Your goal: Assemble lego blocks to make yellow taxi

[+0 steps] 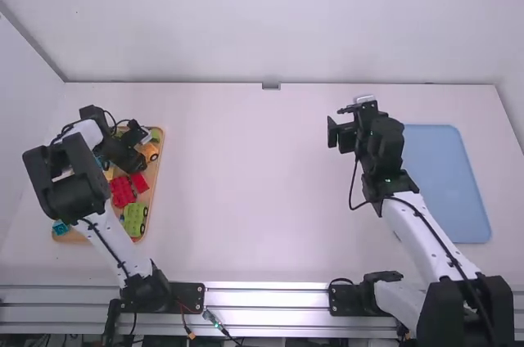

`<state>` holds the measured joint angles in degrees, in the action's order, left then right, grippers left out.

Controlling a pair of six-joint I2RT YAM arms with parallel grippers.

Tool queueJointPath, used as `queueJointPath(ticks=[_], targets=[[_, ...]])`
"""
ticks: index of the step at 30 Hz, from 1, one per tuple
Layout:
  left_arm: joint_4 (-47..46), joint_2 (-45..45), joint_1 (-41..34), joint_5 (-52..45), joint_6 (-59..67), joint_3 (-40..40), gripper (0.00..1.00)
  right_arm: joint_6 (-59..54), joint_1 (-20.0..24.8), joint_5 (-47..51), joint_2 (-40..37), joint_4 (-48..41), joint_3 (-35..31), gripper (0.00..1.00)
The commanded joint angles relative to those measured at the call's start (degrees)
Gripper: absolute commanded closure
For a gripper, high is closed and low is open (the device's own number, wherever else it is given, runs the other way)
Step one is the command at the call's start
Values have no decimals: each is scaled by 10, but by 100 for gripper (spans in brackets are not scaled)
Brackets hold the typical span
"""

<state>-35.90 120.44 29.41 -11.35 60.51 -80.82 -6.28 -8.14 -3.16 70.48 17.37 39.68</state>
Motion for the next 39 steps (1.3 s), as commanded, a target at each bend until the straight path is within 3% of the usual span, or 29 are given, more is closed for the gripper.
queueJointPath(ticks=[1,2,7,10,14,20,25,29,34,39], targets=[[-5,4,-3,9,2,5,39,5,-2,0,4,2,19,1],[-7,4,-1,15,1,5,45,5,-2,0,4,2,19,1],[-7,4,-1,24,-12,0,47,5,-2,0,4,2,19,1],[-30,0,-2,5,-55,-30,61,5,-2,0,3,2,19,1],[-99,-8,-3,-48,-58,-85,59,5,-2,0,3,2,19,1],[-163,-32,-52,-79,-87,-141,71,5,-2,0,3,4,19,1],[-144,-51,-156,-71,-87,-123,81,5,-2,0,3,6,19,1],[-87,-67,-288,43,-163,-74,90,5,-2,0,3,19,19,1],[-80,-80,-454,45,-83,-6,91,5,-2,0,3,23,19,1],[-83,-80,-572,81,-77,25,93,5,-2,0,3,24,19,1]])
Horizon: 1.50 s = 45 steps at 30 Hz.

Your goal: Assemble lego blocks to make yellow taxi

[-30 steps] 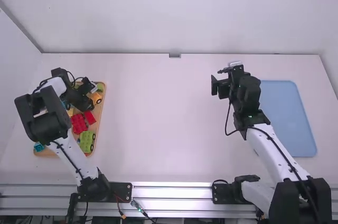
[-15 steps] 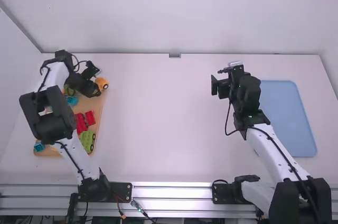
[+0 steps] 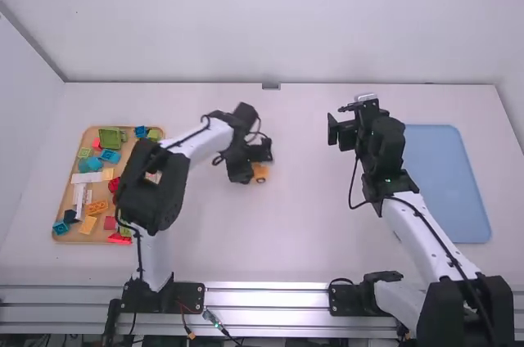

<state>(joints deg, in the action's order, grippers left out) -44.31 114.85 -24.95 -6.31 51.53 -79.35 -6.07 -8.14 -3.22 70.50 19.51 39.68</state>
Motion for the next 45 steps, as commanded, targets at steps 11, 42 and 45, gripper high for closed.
queueJointPath(ticks=[11,42,45], targets=[[95,-24,-89,10,-36,74,90,3,-2,1,3,8,19,1],[25,-181,306,109,-398,28,1,3,-2,1,3,11,19,1],[28,-163,393,98,-398,28,1,3,-2,1,3,10,19,1]])
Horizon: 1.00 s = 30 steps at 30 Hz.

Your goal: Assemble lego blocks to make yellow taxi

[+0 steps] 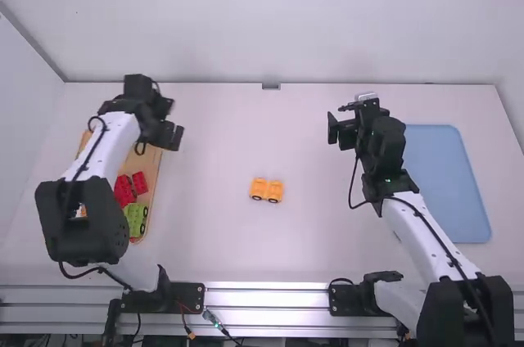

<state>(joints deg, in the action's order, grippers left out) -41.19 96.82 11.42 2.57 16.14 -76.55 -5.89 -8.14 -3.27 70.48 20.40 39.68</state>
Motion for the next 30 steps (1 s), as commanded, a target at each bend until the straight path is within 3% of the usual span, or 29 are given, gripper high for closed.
queueJointPath(ticks=[1,6,8,11,15,19,30], targets=[[-4,21,47,10,-47,0,1,1,-2,1,3,2,19,1],[14,57,135,9,-48,0,0,1,-2,1,3,1,19,1],[16,74,156,9,-48,-1,8,1,-2,1,3,0,19,1],[10,114,190,-12,-34,-14,8,1,-2,1,3,-1,19,1],[-5,176,230,-28,-14,-49,17,1,-2,1,3,-1,19,1],[-26,210,247,-32,3,-77,31,1,-2,-12,3,0,19,1],[-19,222,243,-35,32,-70,44,1,-2,-29,3,2,19,1]])
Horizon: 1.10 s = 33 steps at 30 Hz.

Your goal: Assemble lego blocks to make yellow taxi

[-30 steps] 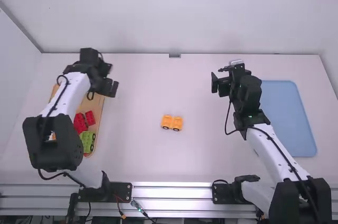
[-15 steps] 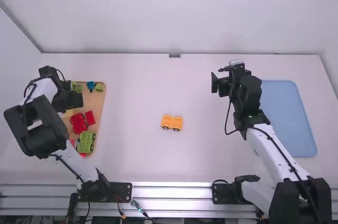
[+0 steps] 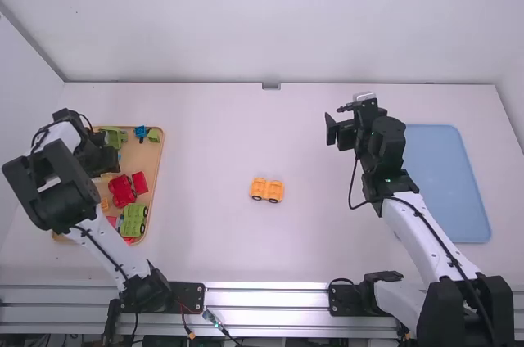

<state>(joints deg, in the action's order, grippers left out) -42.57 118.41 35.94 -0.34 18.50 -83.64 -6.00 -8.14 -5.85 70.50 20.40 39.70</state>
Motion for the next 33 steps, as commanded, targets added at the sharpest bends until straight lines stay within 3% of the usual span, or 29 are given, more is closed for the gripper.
queueJointPath(ticks=[1,29,32,33], targets=[[-5,6,-2,-3,8,3,45,2,-2,-3,3,2,19,1],[68,6,-4,-3,-24,63,52,2,-2,-3,3,1,19,1],[75,6,-1,-3,-24,69,60,2,-2,-3,3,2,19,1],[76,6,1,-3,-26,68,72,2,-2,-3,3,2,19,1]])
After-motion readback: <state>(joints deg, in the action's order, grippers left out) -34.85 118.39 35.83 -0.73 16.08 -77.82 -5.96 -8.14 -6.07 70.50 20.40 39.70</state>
